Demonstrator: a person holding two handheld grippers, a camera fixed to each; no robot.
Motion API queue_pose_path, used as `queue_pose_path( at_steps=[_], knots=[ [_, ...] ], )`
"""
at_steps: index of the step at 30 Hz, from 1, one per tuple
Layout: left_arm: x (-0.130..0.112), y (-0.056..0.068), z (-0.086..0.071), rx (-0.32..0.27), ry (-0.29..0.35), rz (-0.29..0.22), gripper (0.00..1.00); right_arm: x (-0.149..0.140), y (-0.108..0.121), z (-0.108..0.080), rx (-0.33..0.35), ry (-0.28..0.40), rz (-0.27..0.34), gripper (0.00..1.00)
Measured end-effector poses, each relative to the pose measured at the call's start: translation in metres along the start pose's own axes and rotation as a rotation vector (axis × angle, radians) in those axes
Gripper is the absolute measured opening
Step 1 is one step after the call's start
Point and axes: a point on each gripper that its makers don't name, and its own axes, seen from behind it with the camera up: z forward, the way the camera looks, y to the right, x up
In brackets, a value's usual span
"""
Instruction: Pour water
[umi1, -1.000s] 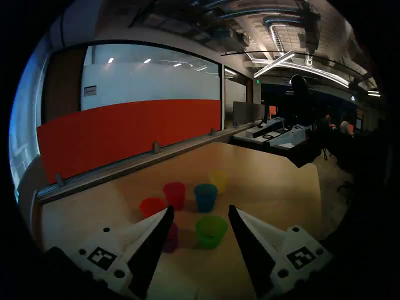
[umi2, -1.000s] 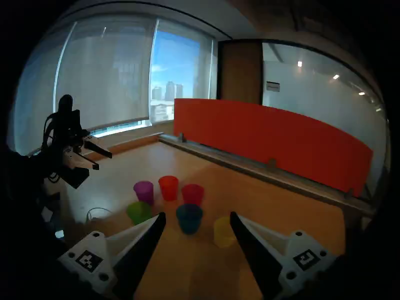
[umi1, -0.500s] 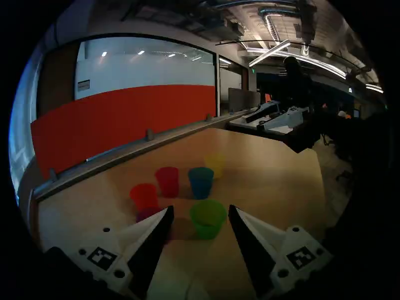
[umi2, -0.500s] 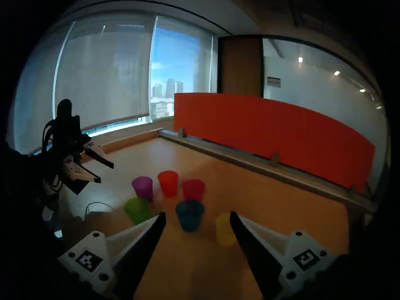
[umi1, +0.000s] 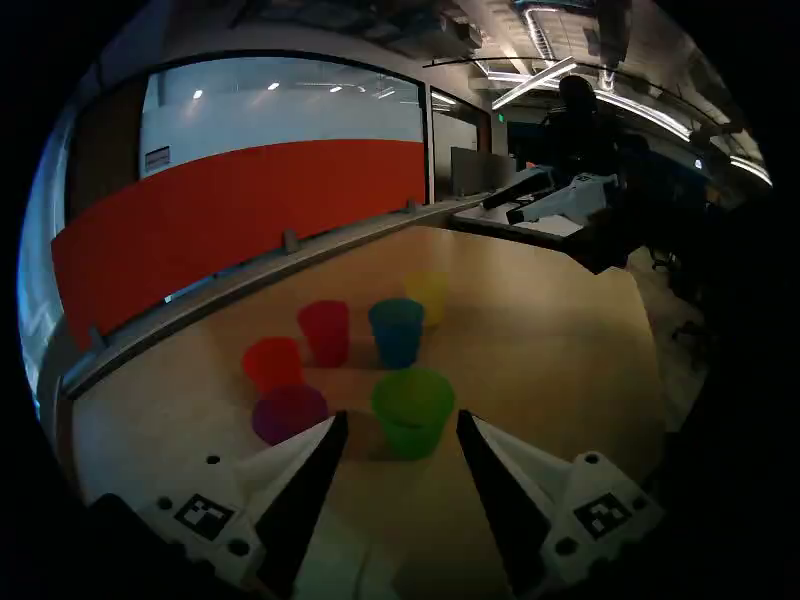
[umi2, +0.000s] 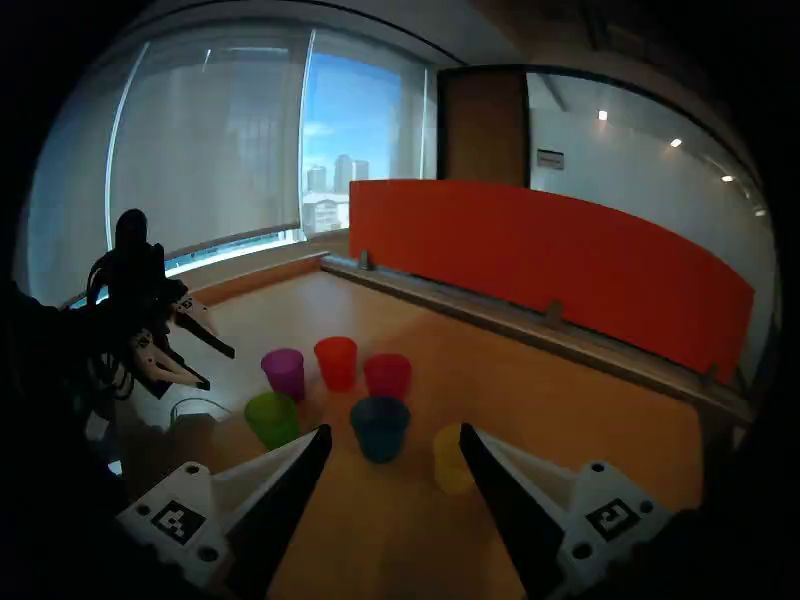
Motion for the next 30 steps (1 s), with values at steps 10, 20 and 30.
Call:
queue_pose_path(
  at_steps=[10,20,30],
  knots=[
    [-0.024,0.0,0.019,-0.012,-0.094,0.014,0.8,-0.001,0.0,0.006,0.008,0.0,-0.004,0.99],
    [-0.04,0.003,0.041,-0.03,-0.177,0.034,0.8,-0.005,0.006,0.01,0.008,-0.003,0.007,0.99],
    [-0.048,0.005,0.063,-0.058,-0.242,0.05,0.8,-0.011,0.011,0.014,0.011,-0.006,0.021,0.99]
  ],
)
